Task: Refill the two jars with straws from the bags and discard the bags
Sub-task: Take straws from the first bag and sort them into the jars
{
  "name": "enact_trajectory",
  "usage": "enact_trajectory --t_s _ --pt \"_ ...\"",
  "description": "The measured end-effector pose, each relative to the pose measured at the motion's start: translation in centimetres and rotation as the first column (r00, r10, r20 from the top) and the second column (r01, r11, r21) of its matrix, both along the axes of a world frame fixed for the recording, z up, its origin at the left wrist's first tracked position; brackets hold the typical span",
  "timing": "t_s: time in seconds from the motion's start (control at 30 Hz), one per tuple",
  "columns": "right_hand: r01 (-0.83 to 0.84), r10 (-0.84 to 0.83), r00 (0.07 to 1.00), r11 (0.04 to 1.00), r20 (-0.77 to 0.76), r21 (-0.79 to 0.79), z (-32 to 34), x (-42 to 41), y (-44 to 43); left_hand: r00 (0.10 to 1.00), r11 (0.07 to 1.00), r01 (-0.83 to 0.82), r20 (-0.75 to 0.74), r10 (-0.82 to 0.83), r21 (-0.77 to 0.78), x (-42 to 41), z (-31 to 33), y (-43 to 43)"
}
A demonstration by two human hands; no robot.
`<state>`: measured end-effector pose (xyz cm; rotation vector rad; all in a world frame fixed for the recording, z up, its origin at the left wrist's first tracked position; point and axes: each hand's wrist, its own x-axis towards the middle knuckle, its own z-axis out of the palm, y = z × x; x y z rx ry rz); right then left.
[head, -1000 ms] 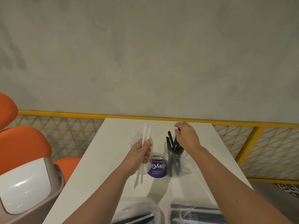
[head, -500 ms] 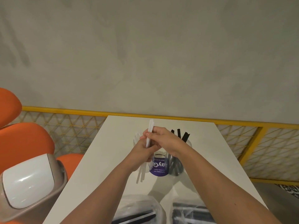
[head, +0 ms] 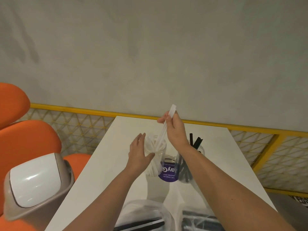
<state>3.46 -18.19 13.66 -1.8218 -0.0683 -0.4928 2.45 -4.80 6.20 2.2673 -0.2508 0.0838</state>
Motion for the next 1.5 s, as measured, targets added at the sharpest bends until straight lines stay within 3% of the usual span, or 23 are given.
enact_trajectory --t_s 0.1,0.3,0.4,0.57,0.63,0.7,0.8,0.9,1.0,1.07,1.23,1.33,1.5 --pt "-0.016 0.011 0.993 0.999 -0.114 -0.046 -2.3 0.5 0.4 0.998 0.995 0.026 -0.067 -0.02 0.096 0.1 -0.8 0.1" --pt "-0.043 0.003 0.963 0.989 -0.269 -0.144 -5.9 1.7 0.5 0.993 0.99 0.084 -0.092 -0.074 0.113 0.4 -1.6 0.5" --pt "-0.023 -0.014 0.972 0.988 -0.234 -0.154 -5.8 1.6 0.6 0.996 0.994 0.072 -0.063 -0.067 0.083 0.0 -1.5 0.9" --pt "0.09 -0.089 0.996 0.973 0.014 -0.211 -4.4 -0.5 1.4 0.996 0.997 0.061 0.073 -0.057 -0.056 -2.1 -1.2 1.8" --pt "-0.013 0.002 0.999 0.972 -0.048 -0.234 -4.4 -2.3 1.6 0.992 0.993 0.115 0.059 -0.112 -0.042 -3.5 -1.4 2.5" --pt "-0.223 0.164 0.951 0.95 -0.261 -0.217 -5.4 -4.5 1.6 0.974 0.976 0.219 -0.069 -0.218 0.01 -5.0 -1.9 3.6" --pt "-0.456 0.3 0.784 0.872 -0.544 -0.176 -8.6 -7.6 1.4 0.852 0.882 0.453 -0.355 -0.385 0.132 -7.3 -3.2 4.8" --pt "-0.579 0.3 0.703 0.769 -0.645 -0.272 -12.2 -9.9 1.2 0.826 0.739 0.541 -0.418 -0.377 0.402 -8.8 -5.8 5.0" --pt "-0.651 0.219 0.688 0.608 -0.692 -0.455 -15.8 -11.5 1.0 0.848 0.688 0.506 -0.446 -0.287 0.52 -9.6 -8.5 5.0" --pt "-0.664 0.168 0.682 0.548 -0.711 -0.508 -17.5 -12.3 0.8 0.858 0.662 0.491 -0.445 -0.256 0.567 -9.9 -10.0 5.1" --pt "-0.635 0.08 0.746 0.385 -0.661 -0.669 -18.4 -13.3 1.2 0.881 0.692 0.433 -0.436 -0.187 0.578 -10.1 -11.7 5.2" --pt "-0.626 0.037 0.734 0.425 -0.678 -0.654 -19.0 -13.6 1.4 0.891 0.72 0.421 -0.401 -0.213 0.551 -10.0 -11.8 5.1" --pt "-0.58 0.085 0.675 0.674 -0.733 -0.457 -19.5 -14.0 1.0 0.926 0.719 0.376 -0.237 -0.293 0.585 -10.8 -12.2 4.7"
